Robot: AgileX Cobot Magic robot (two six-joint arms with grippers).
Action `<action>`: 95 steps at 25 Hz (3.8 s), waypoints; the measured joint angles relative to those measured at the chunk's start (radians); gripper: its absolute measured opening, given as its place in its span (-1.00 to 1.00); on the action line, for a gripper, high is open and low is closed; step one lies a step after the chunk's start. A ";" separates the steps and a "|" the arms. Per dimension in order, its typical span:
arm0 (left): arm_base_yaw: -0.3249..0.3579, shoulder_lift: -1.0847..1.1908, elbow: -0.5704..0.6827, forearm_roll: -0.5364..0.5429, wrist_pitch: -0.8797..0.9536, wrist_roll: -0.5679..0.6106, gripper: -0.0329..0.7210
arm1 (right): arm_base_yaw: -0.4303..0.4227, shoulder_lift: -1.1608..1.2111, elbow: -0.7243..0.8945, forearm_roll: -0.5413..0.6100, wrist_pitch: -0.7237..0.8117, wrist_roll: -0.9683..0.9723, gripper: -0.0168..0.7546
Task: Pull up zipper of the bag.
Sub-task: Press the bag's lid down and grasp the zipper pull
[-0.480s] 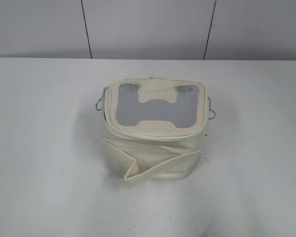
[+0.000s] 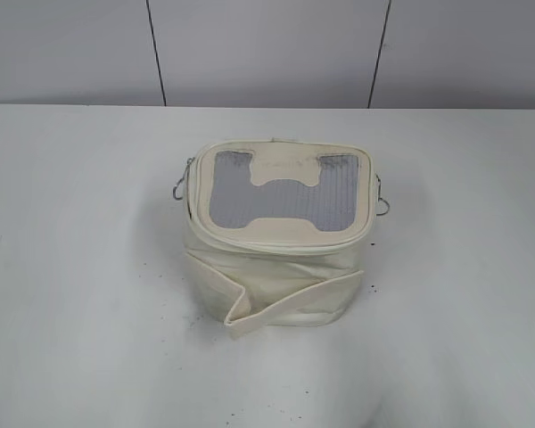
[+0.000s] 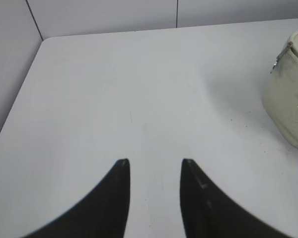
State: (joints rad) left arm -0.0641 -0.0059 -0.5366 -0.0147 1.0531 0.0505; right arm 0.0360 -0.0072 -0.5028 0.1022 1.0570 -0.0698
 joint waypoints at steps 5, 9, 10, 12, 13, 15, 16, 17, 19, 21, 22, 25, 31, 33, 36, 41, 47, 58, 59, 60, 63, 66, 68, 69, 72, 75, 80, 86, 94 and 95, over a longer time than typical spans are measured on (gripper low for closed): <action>0.000 0.000 0.000 0.000 0.000 0.000 -0.21 | 0.000 0.000 0.000 0.000 0.000 0.000 0.56; 0.000 0.000 0.000 0.000 0.000 0.000 -0.21 | 0.000 0.000 0.000 0.000 0.000 -0.001 0.56; 0.000 0.000 0.000 0.000 0.000 0.000 -0.21 | 0.000 0.000 0.000 0.000 0.000 -0.001 0.56; 0.000 0.000 0.000 0.000 0.000 0.000 -0.21 | 0.000 0.000 0.000 0.000 0.000 -0.001 0.56; 0.000 0.000 0.000 0.000 0.000 0.000 -0.21 | 0.000 0.000 0.000 0.000 0.000 -0.001 0.56; 0.000 0.000 0.000 0.000 0.000 0.000 -0.21 | 0.000 0.000 0.000 0.000 0.000 -0.001 0.56; 0.000 0.000 0.000 0.000 0.000 0.000 -0.21 | 0.000 0.000 0.000 0.000 0.000 0.000 0.56; 0.000 0.000 0.000 0.000 0.000 0.000 -0.21 | 0.000 0.000 0.000 0.000 0.000 0.000 0.56; 0.000 0.000 0.000 0.000 0.000 0.000 -0.21 | 0.000 0.000 0.000 0.000 0.000 0.000 0.56; 0.000 0.000 0.000 0.000 0.000 0.000 -0.21 | 0.000 0.000 0.000 0.000 0.000 0.000 0.56; 0.000 0.000 0.000 0.000 0.000 0.000 -0.21 | 0.000 0.000 0.000 0.000 0.000 0.000 0.56; 0.000 0.000 0.000 0.000 0.000 0.000 -0.21 | 0.000 0.000 0.000 0.000 0.000 0.000 0.56; 0.000 0.000 0.000 0.000 0.000 0.000 -0.21 | 0.000 0.000 0.000 0.000 0.000 0.000 0.56; 0.000 0.000 0.000 0.000 0.000 0.000 -0.21 | 0.000 0.000 0.000 0.000 0.000 0.000 0.56; 0.000 0.000 0.000 0.000 0.000 0.000 -0.21 | 0.000 0.000 0.000 0.000 0.000 0.000 0.56; 0.000 0.029 -0.008 -0.013 -0.011 0.000 -0.21 | 0.000 0.000 0.000 0.015 0.000 0.000 0.56; 0.000 0.206 -0.029 -0.158 -0.149 0.012 -0.20 | 0.000 0.124 -0.001 0.158 -0.028 -0.060 0.56; 0.000 0.744 -0.086 -0.656 -0.336 0.501 -0.15 | 0.171 0.483 -0.094 0.207 -0.202 -0.227 0.56; 0.000 0.802 -0.098 -0.679 -0.328 0.535 -0.12 | 0.188 0.534 -0.114 0.205 -0.209 -0.240 0.56; 0.000 0.863 -0.115 -0.702 -0.317 0.575 -0.09 | 0.200 0.579 -0.139 0.205 -0.212 -0.255 0.56; 0.000 0.994 -0.170 -0.743 -0.251 0.677 -0.04 | 0.227 0.755 -0.228 0.202 -0.213 -0.304 0.56; 0.000 1.113 -0.239 -0.772 -0.189 0.727 -0.03 | 0.261 0.933 -0.342 0.206 -0.212 -0.360 0.56; 0.000 1.183 -0.284 -0.787 -0.168 0.734 -0.03 | 0.275 1.032 -0.433 0.219 -0.195 -0.416 0.56; -0.003 1.217 -0.305 -0.789 -0.164 0.737 -0.03 | 0.277 1.089 -0.472 0.229 -0.188 -0.444 0.56; -0.029 1.301 -0.363 -0.797 -0.147 0.769 -0.03 | 0.278 1.242 -0.605 0.261 -0.157 -0.543 0.56; -0.071 1.375 -0.421 -0.799 -0.123 0.799 -0.03 | 0.278 1.379 -0.742 0.312 -0.121 -0.612 0.56; -0.127 1.490 -0.512 -0.799 -0.115 0.811 -0.03 | 0.318 1.584 -0.948 0.353 -0.070 -0.681 0.56; -0.145 1.625 -0.584 -0.759 -0.112 0.812 -0.02 | 0.398 1.811 -1.174 0.359 -0.004 -0.713 0.55; -0.155 1.695 -0.649 -0.674 -0.087 0.813 0.17 | 0.427 2.075 -1.427 0.410 0.123 -0.725 0.36; -0.163 1.698 -0.652 -0.671 -0.085 0.813 0.17 | 0.428 2.095 -1.448 0.426 0.133 -0.733 0.35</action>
State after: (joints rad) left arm -0.2267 1.6917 -1.1882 -0.6854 0.9682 0.8631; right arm 0.4636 2.0877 -1.9504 0.5287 1.1902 -0.8026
